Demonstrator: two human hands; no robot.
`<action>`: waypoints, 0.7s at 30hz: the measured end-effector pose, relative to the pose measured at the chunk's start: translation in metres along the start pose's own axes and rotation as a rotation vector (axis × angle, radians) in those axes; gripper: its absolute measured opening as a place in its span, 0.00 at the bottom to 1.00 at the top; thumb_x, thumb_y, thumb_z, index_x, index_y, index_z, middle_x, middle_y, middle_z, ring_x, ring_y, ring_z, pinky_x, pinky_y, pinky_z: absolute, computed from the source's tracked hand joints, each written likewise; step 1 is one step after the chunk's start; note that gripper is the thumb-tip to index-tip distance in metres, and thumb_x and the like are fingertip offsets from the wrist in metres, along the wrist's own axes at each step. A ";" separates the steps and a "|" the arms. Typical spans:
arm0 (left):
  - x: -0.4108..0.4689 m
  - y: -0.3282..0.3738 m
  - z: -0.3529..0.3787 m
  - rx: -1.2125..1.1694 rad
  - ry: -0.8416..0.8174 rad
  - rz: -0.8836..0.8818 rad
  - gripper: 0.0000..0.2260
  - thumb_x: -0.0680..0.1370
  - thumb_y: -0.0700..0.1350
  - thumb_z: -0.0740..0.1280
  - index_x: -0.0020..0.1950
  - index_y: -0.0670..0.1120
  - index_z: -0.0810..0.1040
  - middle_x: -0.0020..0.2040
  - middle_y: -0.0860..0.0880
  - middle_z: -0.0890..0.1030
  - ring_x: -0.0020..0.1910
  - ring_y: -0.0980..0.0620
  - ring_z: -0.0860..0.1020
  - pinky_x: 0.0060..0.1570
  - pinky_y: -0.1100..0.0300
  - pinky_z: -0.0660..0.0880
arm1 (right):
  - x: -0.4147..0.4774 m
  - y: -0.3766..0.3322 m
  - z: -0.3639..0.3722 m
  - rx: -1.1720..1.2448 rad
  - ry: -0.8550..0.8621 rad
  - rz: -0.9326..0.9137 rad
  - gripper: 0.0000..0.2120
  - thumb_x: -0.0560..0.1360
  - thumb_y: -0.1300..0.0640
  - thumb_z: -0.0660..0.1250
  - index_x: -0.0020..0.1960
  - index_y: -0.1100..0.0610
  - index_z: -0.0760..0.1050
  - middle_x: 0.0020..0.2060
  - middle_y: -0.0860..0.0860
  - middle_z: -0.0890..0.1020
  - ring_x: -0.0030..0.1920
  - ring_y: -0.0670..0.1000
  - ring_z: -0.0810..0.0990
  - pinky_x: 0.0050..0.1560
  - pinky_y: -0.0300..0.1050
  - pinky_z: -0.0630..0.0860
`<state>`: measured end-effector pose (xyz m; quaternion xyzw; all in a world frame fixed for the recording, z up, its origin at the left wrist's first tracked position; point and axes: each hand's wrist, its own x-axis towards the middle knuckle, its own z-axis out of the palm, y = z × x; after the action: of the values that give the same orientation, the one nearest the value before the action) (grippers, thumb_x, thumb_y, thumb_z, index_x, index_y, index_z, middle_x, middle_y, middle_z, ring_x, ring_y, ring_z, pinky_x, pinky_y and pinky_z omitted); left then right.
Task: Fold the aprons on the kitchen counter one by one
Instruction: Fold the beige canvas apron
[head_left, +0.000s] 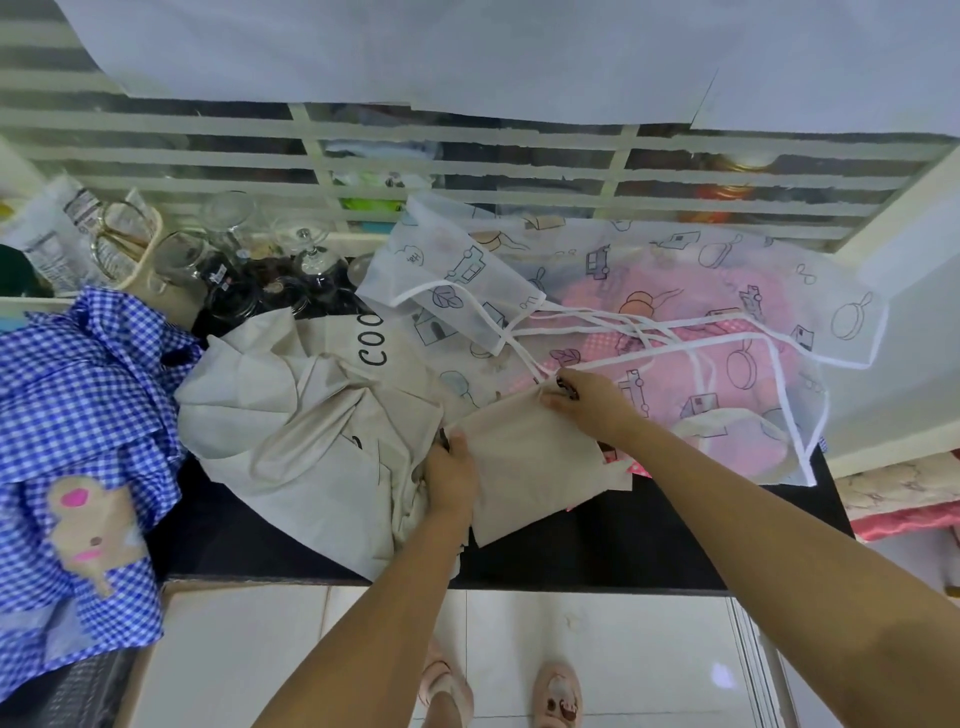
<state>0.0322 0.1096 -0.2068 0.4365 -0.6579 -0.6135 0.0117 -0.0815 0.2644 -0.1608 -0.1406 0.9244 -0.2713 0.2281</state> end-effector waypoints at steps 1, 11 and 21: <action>0.000 0.001 0.000 -0.003 0.008 0.005 0.17 0.83 0.47 0.56 0.62 0.36 0.74 0.56 0.40 0.79 0.58 0.43 0.76 0.56 0.60 0.70 | 0.002 0.000 0.002 -0.006 0.007 -0.005 0.16 0.78 0.54 0.64 0.37 0.56 0.61 0.31 0.49 0.65 0.34 0.49 0.63 0.33 0.42 0.58; -0.007 -0.002 -0.012 0.570 0.029 0.465 0.28 0.76 0.40 0.68 0.72 0.36 0.61 0.68 0.37 0.69 0.67 0.42 0.69 0.68 0.55 0.66 | 0.021 0.001 0.016 -0.133 0.042 0.057 0.10 0.78 0.49 0.62 0.50 0.56 0.67 0.39 0.50 0.74 0.43 0.54 0.73 0.42 0.47 0.70; -0.015 -0.031 -0.003 1.385 -0.299 0.740 0.38 0.75 0.66 0.49 0.79 0.47 0.48 0.73 0.36 0.65 0.70 0.33 0.65 0.64 0.38 0.67 | 0.011 -0.011 0.034 -0.411 0.243 -0.442 0.12 0.73 0.68 0.66 0.56 0.62 0.74 0.53 0.57 0.74 0.47 0.58 0.77 0.44 0.52 0.78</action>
<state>0.0602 0.1204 -0.2242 0.0110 -0.9862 -0.0737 -0.1479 -0.0720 0.2367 -0.1842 -0.3474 0.9275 -0.1367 0.0184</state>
